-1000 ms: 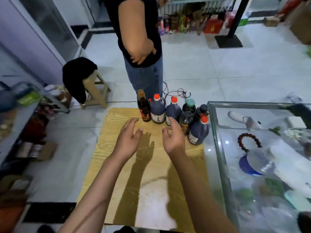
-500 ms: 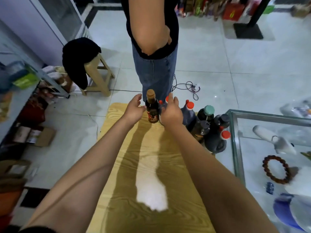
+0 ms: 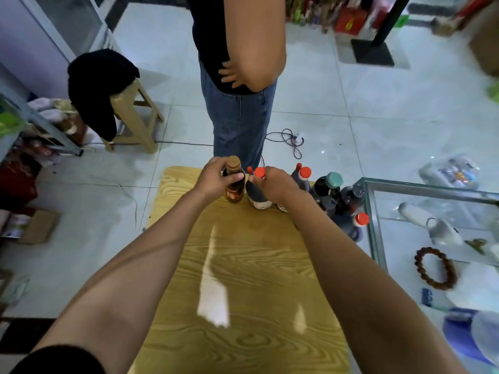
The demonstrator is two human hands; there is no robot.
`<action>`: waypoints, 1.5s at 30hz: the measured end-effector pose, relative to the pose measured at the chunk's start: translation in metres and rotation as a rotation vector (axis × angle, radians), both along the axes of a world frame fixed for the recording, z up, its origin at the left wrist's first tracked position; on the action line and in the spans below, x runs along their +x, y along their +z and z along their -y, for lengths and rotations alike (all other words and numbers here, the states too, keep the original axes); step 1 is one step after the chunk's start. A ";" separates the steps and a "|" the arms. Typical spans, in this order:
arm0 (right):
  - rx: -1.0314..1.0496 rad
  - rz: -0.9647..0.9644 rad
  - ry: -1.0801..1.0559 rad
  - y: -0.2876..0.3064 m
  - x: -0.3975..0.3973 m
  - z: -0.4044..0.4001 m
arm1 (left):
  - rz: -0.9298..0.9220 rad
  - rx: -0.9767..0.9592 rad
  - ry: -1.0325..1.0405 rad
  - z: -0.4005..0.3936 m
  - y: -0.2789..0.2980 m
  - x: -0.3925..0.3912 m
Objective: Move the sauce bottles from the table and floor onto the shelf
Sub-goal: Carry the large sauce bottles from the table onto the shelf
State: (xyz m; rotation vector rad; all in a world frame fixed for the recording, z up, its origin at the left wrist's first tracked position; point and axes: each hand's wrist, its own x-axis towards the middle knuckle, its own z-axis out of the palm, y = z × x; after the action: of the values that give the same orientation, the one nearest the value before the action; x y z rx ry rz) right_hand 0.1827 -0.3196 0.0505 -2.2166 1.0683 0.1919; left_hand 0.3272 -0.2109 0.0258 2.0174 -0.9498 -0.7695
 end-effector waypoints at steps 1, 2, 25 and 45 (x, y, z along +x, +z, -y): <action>-0.007 0.015 -0.037 -0.002 0.000 -0.004 | -0.027 -0.025 0.044 -0.004 0.003 -0.005; -0.020 0.015 -0.076 -0.005 0.000 -0.008 | -0.061 -0.058 0.071 -0.010 0.003 -0.009; -0.013 0.005 -0.536 -0.019 -0.138 -0.174 | 0.100 -0.048 -0.269 -0.121 -0.002 -0.123; -0.167 0.583 -1.210 0.090 -0.555 -0.524 | -0.429 -0.234 -0.884 -0.324 0.125 -0.519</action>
State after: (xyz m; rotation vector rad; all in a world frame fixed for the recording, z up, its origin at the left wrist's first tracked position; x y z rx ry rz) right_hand -0.3719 0.2043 0.1407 -1.2410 1.8440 -1.0077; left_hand -0.1920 0.1133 0.1504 1.1014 -1.5789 -1.4000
